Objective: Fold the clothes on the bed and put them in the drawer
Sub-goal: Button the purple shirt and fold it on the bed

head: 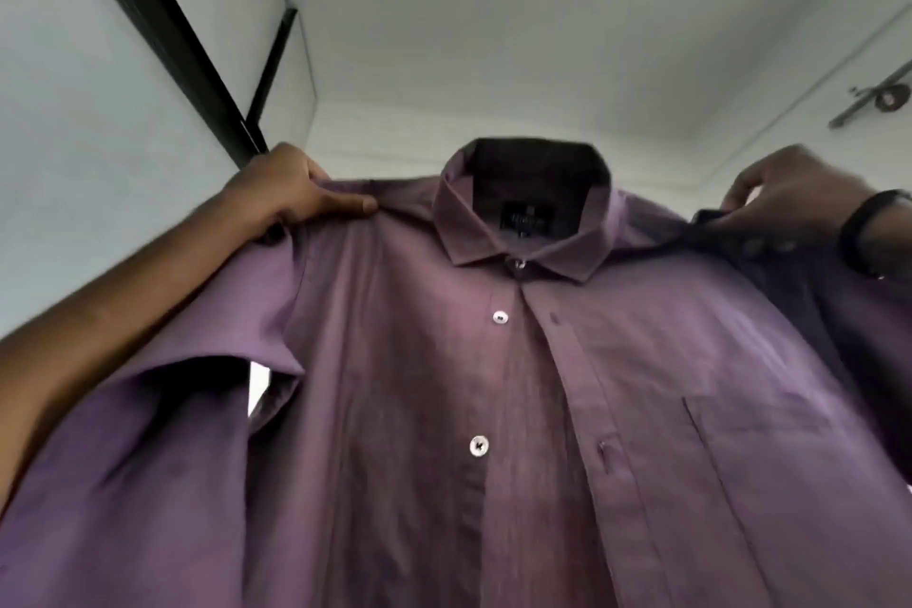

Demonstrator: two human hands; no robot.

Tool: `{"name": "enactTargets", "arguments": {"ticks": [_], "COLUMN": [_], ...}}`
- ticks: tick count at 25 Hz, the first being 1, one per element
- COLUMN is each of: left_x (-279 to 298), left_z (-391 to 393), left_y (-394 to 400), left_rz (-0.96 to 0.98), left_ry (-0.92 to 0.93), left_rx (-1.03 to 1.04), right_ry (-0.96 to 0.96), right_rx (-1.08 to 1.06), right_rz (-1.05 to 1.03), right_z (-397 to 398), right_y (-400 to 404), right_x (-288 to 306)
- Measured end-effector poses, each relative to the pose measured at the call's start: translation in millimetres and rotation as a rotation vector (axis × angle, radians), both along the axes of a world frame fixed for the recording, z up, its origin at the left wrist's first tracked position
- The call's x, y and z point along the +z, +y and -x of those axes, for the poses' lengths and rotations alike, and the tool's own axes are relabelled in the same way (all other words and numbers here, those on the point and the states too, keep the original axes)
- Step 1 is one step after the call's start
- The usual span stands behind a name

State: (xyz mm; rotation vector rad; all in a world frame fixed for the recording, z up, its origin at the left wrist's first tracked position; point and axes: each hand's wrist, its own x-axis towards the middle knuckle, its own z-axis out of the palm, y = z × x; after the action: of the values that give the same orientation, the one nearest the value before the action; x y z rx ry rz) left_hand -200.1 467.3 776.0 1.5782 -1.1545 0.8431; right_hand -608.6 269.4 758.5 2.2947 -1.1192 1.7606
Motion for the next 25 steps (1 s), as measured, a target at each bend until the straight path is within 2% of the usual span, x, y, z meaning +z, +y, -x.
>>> {"name": "enactTargets", "arguments": {"ticks": [3, 5, 9, 12, 15, 18, 22, 24, 25], "left_x": [-65, -153, -400, -567, -693, -767, -786, -793, -801], "left_z": [-43, -73, -125, -144, -168, -190, -179, -149, -125], "left_y": [-64, -121, -234, -287, -332, -376, -416, -422, -418], "left_rz": [-0.294, -0.469, -0.738, -0.795, -0.867, -0.886, -0.889, -0.781, -0.756], "left_ry": [0.108, 0.238, 0.472, 0.635, 0.689, 0.646, 0.396, 0.23, 0.232], "left_rx": [-0.016, -0.048, -0.083, -0.06, 0.005, 0.045, 0.213, 0.078, -0.071], "right_ry": [0.151, 0.27, 0.558, 0.598, 0.586, 0.448, 0.443, 0.466, 0.461], "right_rx": [-0.073, -0.102, -0.173, -0.184, -0.177, -0.24, -0.282, -0.214, -0.144], "right_rz": [-0.139, -0.267, -0.613, -0.841, -0.972, -1.061, -0.976, -0.828, -0.752], "right_z": [-35, -64, -134, -178, -217, -244, -274, -284, -286], "right_y": [-52, -108, -230, -296, -348, -367, -381, -365, -344], "right_x": [-62, -137, -352, -518, -660, -737, -769, -770, -771]}}
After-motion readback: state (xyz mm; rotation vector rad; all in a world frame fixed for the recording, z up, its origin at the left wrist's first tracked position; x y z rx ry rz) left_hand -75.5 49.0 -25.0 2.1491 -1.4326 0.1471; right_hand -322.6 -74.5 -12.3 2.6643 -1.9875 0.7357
